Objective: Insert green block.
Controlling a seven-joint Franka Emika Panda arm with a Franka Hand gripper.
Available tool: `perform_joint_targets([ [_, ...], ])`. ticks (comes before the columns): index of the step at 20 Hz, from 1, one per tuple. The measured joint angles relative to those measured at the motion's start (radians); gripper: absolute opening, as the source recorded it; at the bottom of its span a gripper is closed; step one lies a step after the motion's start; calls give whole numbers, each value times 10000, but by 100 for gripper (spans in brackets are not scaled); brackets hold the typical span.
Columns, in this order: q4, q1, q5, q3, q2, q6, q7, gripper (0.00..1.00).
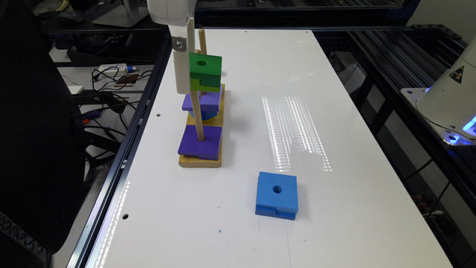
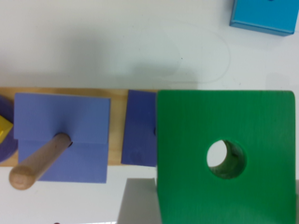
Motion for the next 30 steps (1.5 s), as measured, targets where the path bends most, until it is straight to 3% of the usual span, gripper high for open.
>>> perform_joint_targets([
  [8,13,0,0,0,8,1,-6,0],
  [15,291,-2,-12,-6,212,-13,-25,0],
  [30,328,-2,-16,-7,244,-12,-29,0],
])
